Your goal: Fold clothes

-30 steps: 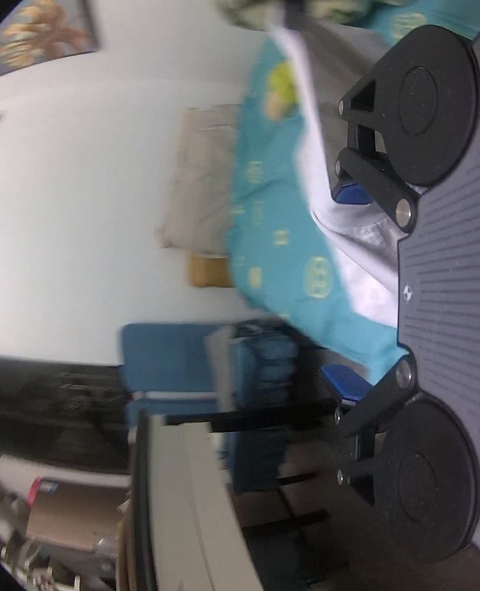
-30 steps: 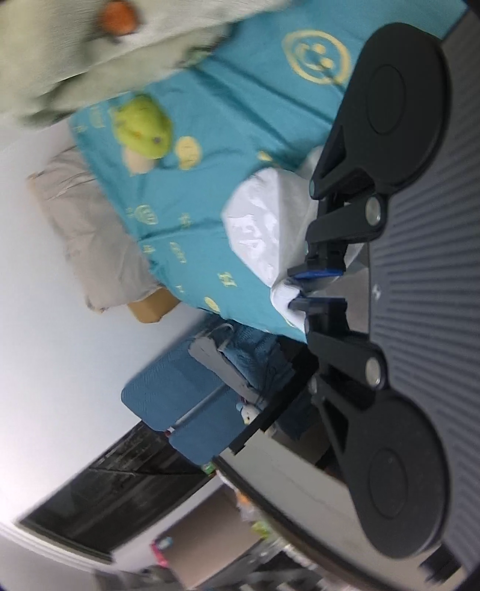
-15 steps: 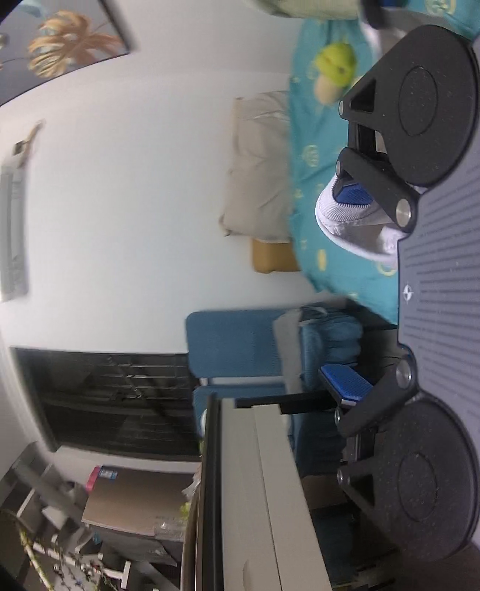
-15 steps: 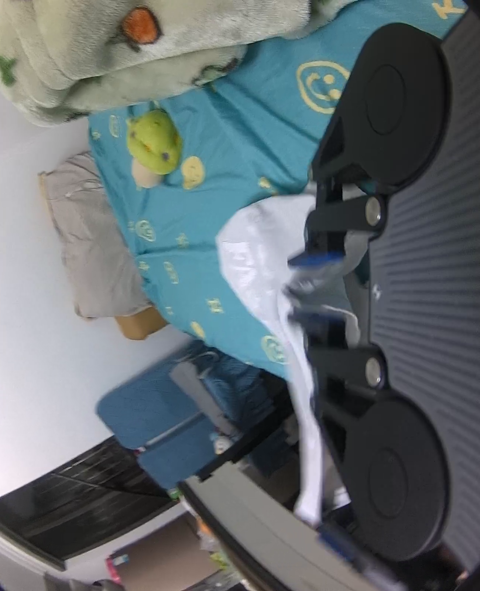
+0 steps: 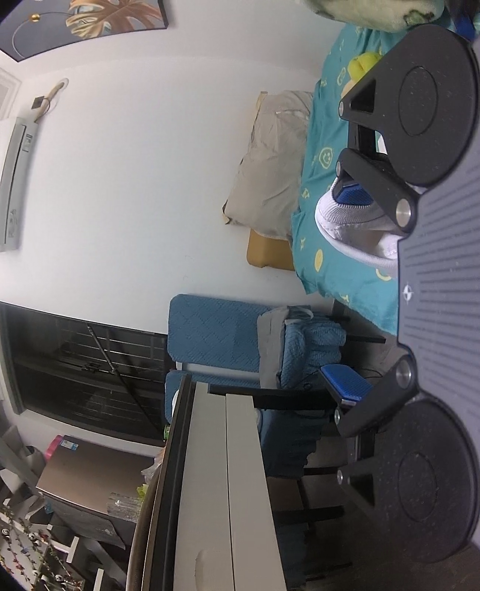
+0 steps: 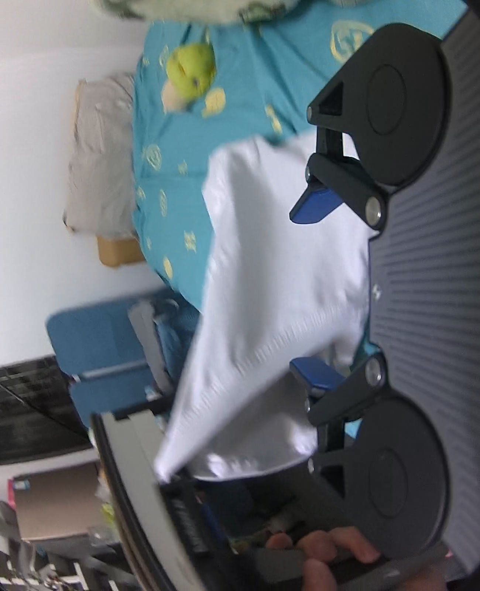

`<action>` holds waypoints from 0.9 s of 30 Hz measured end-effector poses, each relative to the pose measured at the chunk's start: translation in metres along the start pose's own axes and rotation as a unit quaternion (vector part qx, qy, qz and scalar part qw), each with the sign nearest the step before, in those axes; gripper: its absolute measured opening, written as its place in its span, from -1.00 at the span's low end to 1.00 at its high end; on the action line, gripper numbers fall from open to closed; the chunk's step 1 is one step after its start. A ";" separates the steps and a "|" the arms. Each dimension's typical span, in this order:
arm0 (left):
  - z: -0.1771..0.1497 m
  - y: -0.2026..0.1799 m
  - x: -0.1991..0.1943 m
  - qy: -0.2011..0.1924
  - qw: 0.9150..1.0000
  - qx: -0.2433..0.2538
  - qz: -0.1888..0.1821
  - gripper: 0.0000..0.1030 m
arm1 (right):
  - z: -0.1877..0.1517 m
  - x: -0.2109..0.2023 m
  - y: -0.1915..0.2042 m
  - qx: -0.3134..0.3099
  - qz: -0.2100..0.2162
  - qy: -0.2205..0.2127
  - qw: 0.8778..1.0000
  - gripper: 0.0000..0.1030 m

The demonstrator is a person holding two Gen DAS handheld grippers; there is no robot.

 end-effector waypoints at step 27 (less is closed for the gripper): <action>-0.005 -0.017 0.000 -0.017 0.997 0.065 0.024 0.69 | -0.015 0.012 -0.128 0.161 -0.266 0.019 0.950 0.56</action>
Point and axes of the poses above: each gripper's, at about its wrist camera, not at the fingertips, and x roughly the way its jaws point, y to its left, z to its top, the point moved 9 cm from there along x, roughly the way its jaws point, and after that the axes turned 8 degrees about x, right-handed, at the moved point
